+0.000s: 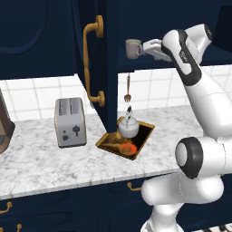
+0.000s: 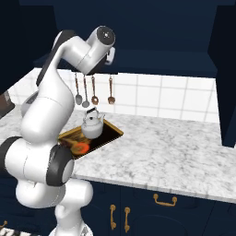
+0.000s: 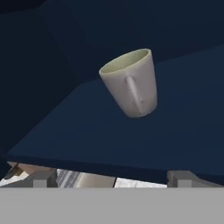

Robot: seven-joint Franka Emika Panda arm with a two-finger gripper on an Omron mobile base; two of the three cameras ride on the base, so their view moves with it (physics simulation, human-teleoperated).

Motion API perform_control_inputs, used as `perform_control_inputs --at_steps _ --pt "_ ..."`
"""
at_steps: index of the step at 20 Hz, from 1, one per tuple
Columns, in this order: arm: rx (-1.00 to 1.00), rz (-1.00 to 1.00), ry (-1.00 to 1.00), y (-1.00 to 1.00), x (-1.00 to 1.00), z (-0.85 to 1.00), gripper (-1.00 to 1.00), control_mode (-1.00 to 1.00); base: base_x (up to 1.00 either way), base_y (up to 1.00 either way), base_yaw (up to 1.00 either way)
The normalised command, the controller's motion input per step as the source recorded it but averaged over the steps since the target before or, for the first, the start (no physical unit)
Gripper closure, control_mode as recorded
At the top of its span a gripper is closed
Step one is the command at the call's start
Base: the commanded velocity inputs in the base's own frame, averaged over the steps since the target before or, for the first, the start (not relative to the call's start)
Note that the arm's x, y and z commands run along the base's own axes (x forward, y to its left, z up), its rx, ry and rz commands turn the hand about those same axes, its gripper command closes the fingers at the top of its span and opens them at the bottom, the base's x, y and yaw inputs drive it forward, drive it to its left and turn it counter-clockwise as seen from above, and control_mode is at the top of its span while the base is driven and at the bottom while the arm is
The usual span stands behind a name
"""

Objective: Pick the kettle from the counter and place it on the tray. Then pick the mug from the cabinet and place it on the tray. Then close the cabinet doors.

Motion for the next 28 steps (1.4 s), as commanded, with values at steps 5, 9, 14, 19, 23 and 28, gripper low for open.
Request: perform_control_inputs --at_steps 5,9,14,19,23,28 --pt "0.00 0.00 0.00 0.00 0.28 0.00 -1.00 -1.00 0.00 0.00 0.00" --pt "0.00 0.00 0.00 0.00 0.28 0.00 -1.00 -1.00 0.00 0.00 0.00" --pt "0.00 0.00 0.00 0.00 0.27 -0.02 -1.00 -1.00 0.00 0.00 0.00" --pt "0.00 0.00 0.00 0.07 0.28 -0.07 -1.00 -1.00 0.00 0.00 0.00" --pt "0.00 0.00 0.00 0.04 0.28 -0.05 -1.00 -1.00 0.00 0.00 0.00" --pt "0.00 0.00 0.00 0.00 0.30 -0.01 -1.00 -1.00 0.00 0.00 0.00"
